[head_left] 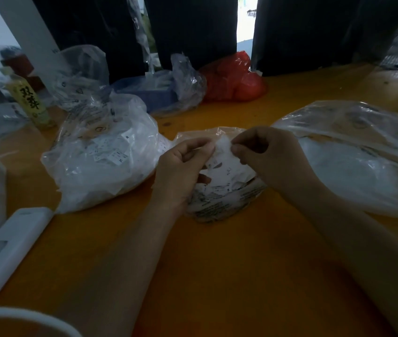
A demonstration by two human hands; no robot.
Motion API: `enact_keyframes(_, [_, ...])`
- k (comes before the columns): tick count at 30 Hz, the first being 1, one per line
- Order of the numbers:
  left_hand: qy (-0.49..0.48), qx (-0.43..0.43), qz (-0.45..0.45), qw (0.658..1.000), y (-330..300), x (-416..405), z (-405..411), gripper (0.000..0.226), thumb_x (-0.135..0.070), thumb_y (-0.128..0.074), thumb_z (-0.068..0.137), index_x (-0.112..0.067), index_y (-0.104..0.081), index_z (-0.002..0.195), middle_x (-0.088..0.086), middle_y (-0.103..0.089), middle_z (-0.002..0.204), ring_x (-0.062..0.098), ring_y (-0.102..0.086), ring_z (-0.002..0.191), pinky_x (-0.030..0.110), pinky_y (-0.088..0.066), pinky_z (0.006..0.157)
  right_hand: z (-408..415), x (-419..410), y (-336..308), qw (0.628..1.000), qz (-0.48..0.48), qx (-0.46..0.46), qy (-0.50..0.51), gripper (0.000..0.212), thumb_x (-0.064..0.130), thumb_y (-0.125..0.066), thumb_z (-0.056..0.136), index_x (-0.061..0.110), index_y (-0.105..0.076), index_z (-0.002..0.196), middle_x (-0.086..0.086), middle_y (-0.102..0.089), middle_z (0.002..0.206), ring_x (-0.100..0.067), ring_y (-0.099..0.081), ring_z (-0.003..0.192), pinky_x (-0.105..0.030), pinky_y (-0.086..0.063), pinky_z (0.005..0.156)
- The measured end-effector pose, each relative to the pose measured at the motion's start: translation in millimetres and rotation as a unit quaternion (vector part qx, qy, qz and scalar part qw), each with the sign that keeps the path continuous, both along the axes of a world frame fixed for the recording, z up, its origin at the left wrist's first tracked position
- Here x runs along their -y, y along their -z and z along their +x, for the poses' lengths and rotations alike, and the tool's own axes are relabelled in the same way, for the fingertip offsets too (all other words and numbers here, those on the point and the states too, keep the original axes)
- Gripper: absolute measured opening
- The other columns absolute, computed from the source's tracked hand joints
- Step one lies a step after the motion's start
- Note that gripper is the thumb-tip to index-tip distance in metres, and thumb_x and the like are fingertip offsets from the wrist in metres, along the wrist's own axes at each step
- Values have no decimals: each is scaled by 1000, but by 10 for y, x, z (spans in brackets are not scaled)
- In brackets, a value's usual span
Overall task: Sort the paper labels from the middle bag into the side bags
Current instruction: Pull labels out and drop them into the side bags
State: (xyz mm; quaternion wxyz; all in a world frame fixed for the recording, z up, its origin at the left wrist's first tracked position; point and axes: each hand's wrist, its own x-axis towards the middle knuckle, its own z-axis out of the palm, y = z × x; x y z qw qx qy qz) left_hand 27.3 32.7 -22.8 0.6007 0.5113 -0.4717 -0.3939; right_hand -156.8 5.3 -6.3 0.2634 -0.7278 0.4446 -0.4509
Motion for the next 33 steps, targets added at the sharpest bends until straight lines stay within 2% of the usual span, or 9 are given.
enact_keyframes(5, [-107,150,-97,978,-102,-55,69,24,-9,-73,96,-22,-74,116,-9,-78,96,-1,-74,83,18,-60,67,-81,37,-82,997,-19,-10,76,12,36,-63,98,25,-67,100,12,-68,89,-6,-64,80,-24,-51,70])
enact_keyframes(8, [-303,295,-234,876,-302,-91,339,20,-13,-68,99,-17,-72,119,-13,-70,108,-11,-66,83,9,-55,73,-232,117,-143,960,-82,-212,165,19,31,-54,102,21,-59,86,9,-60,72,-9,-57,59,-29,-49,52])
enact_keyframes(11, [-458,333,-226,792,-440,-127,744,24,-15,-61,99,-9,-74,119,8,-74,114,-7,-58,86,-2,-41,77,-442,240,-121,871,-45,-442,210,35,10,-58,95,14,-46,62,-3,-50,58,-17,-49,48,-27,-33,43])
enact_keyframes(14, [-483,350,-135,791,-417,-171,990,31,-10,-59,96,-10,-74,123,12,-75,117,-5,-60,88,-1,-36,80,-560,300,-133,837,11,-497,228,40,7,-62,91,16,-39,60,-6,-46,60,-19,-46,52,-30,-36,50])
enact_keyframes(18, [-447,411,-60,792,-304,-109,1079,31,-8,-61,99,-8,-74,127,16,-75,120,29,-71,106,25,-45,87,-696,380,-167,831,56,-506,225,36,6,-58,92,14,-42,61,-8,-50,64,-23,-51,57,-36,-46,57])
enact_keyframes(25, [-367,450,-22,814,-237,-42,1025,27,-13,-60,100,-10,-77,121,13,-77,118,31,-69,110,24,-39,87,-684,360,-203,812,121,-523,227,26,8,-60,93,11,-49,69,-7,-52,72,-30,-62,80,-42,-57,78])
enact_keyframes(28, [-356,464,-19,811,-234,-20,1015,30,-14,-55,101,-10,-76,122,15,-76,116,33,-67,109,31,-42,87,-688,304,-253,807,136,-535,211,7,16,-64,92,10,-63,95,-8,-58,85,-33,-65,94,-43,-57,86])
enact_keyframes(30, [-357,497,-14,791,-233,-15,1004,31,-16,-52,102,-11,-78,118,16,-75,110,36,-63,108,38,-41,86,-689,277,-251,798,144,-553,193,21,19,-62,93,10,-65,113,-12,-64,102,-33,-65,101,-42,-56,89])
enact_keyframes(33, [-385,512,12,767,-262,-24,964,34,-20,-48,101,-16,-77,118,17,-71,117,42,-48,123,51,-37,96,-674,270,-243,802,136,-549,190,4,11,-62,90,9,-63,93,-13,-62,95,-34,-65,100,-44,-57,89])
